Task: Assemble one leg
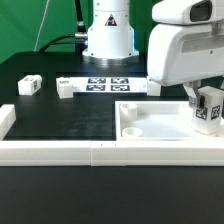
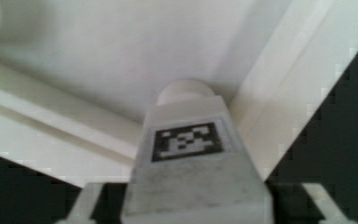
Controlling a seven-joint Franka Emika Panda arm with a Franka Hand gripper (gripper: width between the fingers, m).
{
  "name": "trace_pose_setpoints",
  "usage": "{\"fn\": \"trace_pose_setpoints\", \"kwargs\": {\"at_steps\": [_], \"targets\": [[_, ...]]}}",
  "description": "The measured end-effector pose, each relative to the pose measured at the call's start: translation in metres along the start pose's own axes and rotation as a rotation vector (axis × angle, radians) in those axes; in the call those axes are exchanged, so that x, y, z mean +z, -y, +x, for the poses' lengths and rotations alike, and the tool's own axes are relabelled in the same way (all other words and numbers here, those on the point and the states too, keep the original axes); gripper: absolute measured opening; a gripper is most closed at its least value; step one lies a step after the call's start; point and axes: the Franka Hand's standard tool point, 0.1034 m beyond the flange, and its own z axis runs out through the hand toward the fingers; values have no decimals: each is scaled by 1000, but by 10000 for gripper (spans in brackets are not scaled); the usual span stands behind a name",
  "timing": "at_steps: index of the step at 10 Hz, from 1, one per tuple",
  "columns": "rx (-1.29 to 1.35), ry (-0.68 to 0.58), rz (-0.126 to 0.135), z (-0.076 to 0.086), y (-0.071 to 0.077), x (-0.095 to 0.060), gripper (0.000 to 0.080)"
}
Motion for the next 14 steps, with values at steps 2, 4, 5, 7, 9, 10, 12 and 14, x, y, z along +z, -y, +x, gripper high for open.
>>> {"fn": "trace_pose_setpoints", "kwargs": {"at_steps": [2, 4, 5, 7, 9, 10, 12, 14], "targets": [[41, 0, 0, 0, 0, 0, 291], [186, -6, 1, 0, 0, 0, 291], [344, -13, -2, 0, 0, 1, 291], [611, -15, -1, -1, -1, 1, 291], [862, -18, 0, -1, -2, 2, 291], [1039, -24, 8, 0, -4, 2, 292], [1325, -25, 7, -1, -4, 2, 292], [1488, -22, 13, -1, -4, 2, 292]]}}
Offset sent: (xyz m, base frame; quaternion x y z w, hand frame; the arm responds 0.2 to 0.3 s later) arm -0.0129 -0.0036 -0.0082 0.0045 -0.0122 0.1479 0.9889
